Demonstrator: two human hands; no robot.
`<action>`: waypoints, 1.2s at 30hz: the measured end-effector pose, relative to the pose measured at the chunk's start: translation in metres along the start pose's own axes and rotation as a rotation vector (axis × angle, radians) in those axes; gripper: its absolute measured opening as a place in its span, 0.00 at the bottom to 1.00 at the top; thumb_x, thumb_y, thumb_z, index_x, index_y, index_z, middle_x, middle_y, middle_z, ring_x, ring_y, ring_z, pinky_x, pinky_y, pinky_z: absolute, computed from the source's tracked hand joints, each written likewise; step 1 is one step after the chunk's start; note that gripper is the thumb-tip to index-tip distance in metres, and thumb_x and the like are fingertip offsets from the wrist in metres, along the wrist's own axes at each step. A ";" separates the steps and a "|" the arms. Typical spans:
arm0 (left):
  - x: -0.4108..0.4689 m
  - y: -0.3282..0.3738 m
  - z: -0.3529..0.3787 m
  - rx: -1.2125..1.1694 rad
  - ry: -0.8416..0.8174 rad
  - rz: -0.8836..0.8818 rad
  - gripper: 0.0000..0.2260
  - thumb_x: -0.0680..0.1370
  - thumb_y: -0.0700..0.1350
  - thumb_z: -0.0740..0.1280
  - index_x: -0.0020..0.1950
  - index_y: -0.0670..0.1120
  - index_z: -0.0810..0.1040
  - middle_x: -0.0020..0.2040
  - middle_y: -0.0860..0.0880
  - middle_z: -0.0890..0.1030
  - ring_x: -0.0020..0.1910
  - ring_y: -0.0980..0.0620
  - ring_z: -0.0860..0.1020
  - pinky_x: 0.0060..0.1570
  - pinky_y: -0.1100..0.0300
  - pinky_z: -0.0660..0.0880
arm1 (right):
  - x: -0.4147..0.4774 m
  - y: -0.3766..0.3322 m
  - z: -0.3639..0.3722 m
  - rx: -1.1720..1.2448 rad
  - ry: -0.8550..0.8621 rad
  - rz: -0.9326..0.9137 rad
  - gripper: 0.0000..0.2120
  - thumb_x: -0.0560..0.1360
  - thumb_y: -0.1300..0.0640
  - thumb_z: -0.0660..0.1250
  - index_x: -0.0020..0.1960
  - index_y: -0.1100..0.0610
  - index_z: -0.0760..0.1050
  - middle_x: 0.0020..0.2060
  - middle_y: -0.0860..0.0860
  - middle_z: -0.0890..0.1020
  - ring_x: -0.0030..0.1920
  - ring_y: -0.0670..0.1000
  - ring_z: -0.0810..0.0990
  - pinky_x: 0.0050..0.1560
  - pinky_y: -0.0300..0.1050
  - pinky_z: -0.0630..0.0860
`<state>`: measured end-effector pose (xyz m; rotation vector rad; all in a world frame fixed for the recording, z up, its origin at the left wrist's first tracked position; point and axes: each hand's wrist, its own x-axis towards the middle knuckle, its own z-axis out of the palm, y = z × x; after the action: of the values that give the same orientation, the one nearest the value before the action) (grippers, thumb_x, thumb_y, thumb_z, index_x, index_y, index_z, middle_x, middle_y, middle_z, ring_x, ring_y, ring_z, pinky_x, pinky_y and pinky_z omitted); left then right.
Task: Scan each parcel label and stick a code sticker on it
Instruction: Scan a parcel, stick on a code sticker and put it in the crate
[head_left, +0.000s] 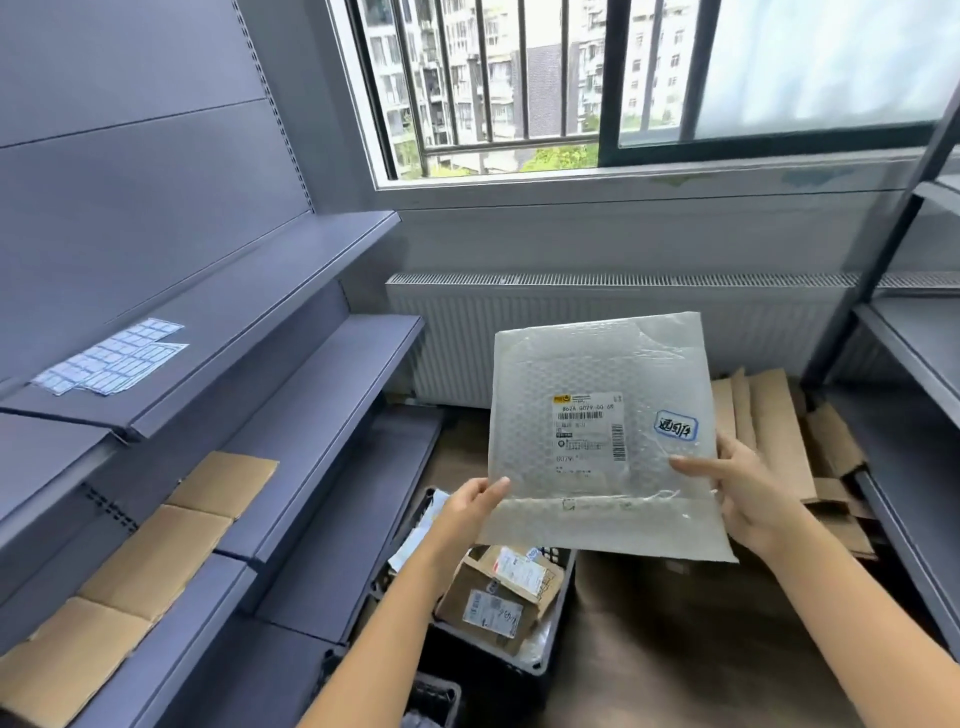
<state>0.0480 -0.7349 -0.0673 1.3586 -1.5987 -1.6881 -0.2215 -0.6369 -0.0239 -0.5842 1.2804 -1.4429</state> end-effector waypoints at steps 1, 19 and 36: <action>0.006 -0.001 -0.002 -0.004 -0.014 0.005 0.29 0.65 0.67 0.66 0.58 0.50 0.75 0.53 0.50 0.81 0.53 0.51 0.79 0.56 0.54 0.76 | 0.009 0.002 0.003 -0.001 -0.008 0.007 0.25 0.65 0.69 0.69 0.62 0.59 0.72 0.51 0.59 0.83 0.44 0.57 0.84 0.35 0.49 0.82; 0.174 0.008 -0.095 -0.179 0.175 -0.040 0.29 0.62 0.53 0.79 0.57 0.43 0.74 0.52 0.44 0.83 0.50 0.46 0.82 0.51 0.52 0.79 | 0.232 -0.009 0.091 -0.109 -0.147 0.096 0.35 0.56 0.66 0.77 0.62 0.59 0.72 0.53 0.60 0.82 0.49 0.61 0.82 0.41 0.54 0.82; 0.178 -0.035 -0.157 -0.407 0.629 -0.192 0.18 0.72 0.39 0.73 0.59 0.41 0.74 0.51 0.46 0.82 0.46 0.51 0.82 0.38 0.65 0.78 | 0.367 0.041 0.183 -0.357 -0.436 0.287 0.15 0.70 0.71 0.69 0.55 0.63 0.73 0.52 0.63 0.81 0.46 0.59 0.82 0.47 0.53 0.79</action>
<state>0.1188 -0.9527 -0.1365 1.6337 -0.7525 -1.3784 -0.1608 -1.0358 -0.1071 -0.8593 1.2125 -0.7977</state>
